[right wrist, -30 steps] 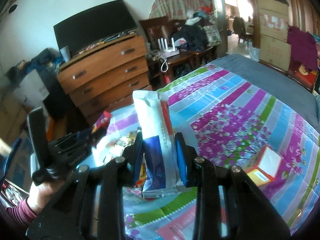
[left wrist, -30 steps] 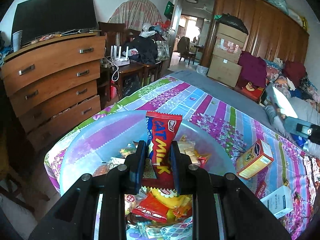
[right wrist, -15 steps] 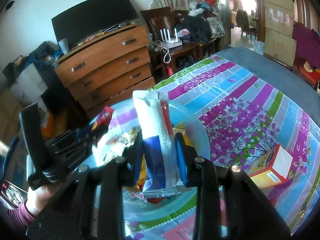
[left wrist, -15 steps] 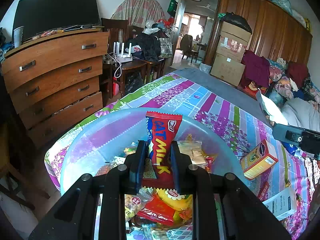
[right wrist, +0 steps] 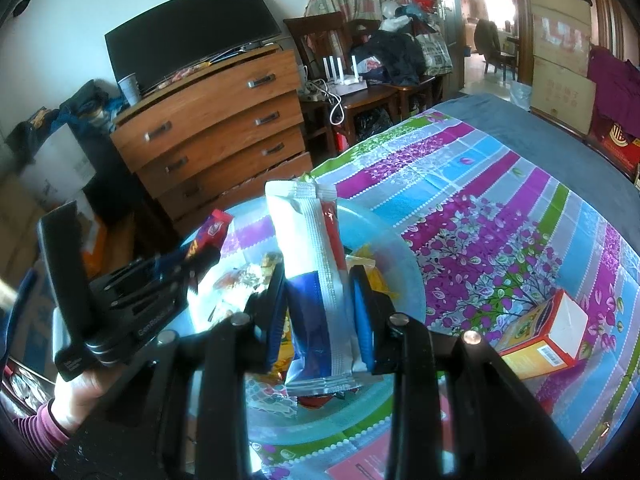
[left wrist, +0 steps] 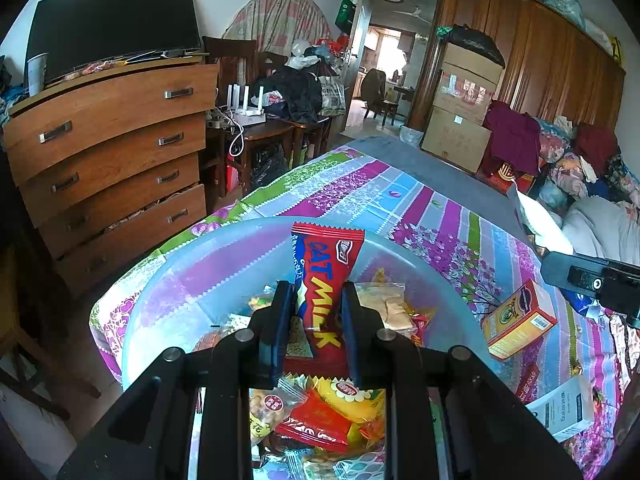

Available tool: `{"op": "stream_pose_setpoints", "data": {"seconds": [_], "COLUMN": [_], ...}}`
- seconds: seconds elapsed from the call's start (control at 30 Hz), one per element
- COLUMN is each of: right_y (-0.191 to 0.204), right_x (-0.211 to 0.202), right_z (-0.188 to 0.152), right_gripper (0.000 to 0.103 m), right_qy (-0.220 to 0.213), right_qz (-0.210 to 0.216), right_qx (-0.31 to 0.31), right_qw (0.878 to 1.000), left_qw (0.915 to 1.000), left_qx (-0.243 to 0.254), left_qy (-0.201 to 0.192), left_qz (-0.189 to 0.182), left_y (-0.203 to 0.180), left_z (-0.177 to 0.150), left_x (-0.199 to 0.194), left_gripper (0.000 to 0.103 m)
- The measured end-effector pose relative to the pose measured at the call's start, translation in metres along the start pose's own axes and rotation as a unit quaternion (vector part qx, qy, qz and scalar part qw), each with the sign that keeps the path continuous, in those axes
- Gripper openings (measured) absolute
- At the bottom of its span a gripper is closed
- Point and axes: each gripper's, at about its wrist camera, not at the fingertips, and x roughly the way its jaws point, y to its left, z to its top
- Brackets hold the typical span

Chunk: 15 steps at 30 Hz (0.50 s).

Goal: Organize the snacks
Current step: 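Lower both packets into the basin and open both tools to release them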

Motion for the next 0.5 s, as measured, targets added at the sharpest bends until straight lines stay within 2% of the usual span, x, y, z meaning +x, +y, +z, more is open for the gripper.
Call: {"op": "stream_pose_setpoints", "data": {"seconds": [0.5], "right_y": [0.0031], "right_x": [0.0027], "right_z": [-0.0003], "right_gripper": [0.031], "right_qy": [0.001], "right_qz": [0.000], "right_qx": [0.000], "right_qw": [1.000], "left_qw": [1.0000], "left_qx": [-0.001], "left_qy": [0.001], "left_qz": [0.000], "left_y": [-0.0004], "left_z": [-0.0002], "left_x": [-0.0004], "left_gripper": [0.024]}}
